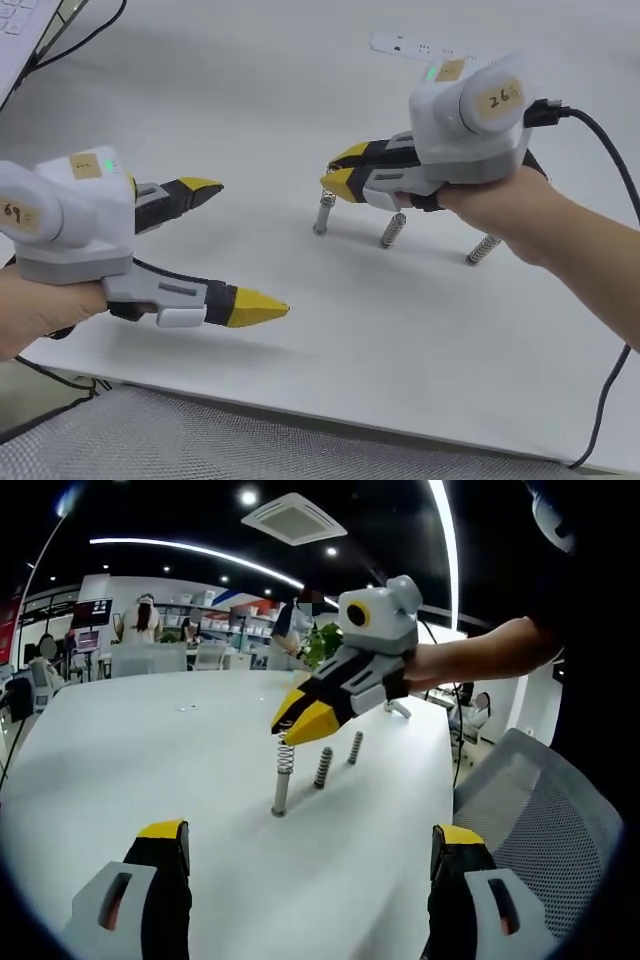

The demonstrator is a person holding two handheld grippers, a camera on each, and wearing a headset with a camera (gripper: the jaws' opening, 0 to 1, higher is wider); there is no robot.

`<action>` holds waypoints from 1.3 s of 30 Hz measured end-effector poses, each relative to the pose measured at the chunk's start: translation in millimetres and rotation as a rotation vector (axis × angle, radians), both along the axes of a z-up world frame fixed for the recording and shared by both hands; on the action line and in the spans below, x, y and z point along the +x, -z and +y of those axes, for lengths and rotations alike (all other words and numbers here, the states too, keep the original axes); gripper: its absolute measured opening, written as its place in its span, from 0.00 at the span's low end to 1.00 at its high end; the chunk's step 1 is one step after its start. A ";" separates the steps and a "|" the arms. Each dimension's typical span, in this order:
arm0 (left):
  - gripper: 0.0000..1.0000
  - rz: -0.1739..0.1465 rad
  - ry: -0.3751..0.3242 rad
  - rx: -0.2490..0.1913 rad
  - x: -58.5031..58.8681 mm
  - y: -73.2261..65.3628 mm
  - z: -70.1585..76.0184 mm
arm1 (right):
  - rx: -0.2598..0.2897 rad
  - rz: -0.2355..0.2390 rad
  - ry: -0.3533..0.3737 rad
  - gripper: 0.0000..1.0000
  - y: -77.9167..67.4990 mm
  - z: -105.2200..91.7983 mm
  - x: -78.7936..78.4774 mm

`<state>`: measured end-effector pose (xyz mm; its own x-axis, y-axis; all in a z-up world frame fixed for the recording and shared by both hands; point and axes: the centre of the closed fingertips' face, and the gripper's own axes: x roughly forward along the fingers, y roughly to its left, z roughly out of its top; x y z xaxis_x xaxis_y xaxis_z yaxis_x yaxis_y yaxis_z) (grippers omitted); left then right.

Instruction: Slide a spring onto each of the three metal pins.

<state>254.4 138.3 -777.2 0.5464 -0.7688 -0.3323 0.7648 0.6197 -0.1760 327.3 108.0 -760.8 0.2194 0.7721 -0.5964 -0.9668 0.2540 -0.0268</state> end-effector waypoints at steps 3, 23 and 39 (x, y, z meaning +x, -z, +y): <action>0.98 0.001 0.001 0.001 0.3 0.3 -0.1 | -0.004 0.005 -0.002 0.07 4.5 1.0 -0.5; 0.98 0.005 -0.013 -0.005 3.4 3.6 4.0 | -0.044 0.004 -0.014 0.08 27.6 -3.3 -5.7; 0.98 -0.001 -0.021 -0.008 3.9 4.3 4.3 | -0.067 0.011 -0.022 0.08 45.8 2.2 -7.2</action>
<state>258.2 142.6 -781.5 0.5631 -0.7595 -0.3256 0.7517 0.6345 -0.1800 320.0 110.2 -806.5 0.1964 0.7351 -0.6489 -0.9724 0.2308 -0.0328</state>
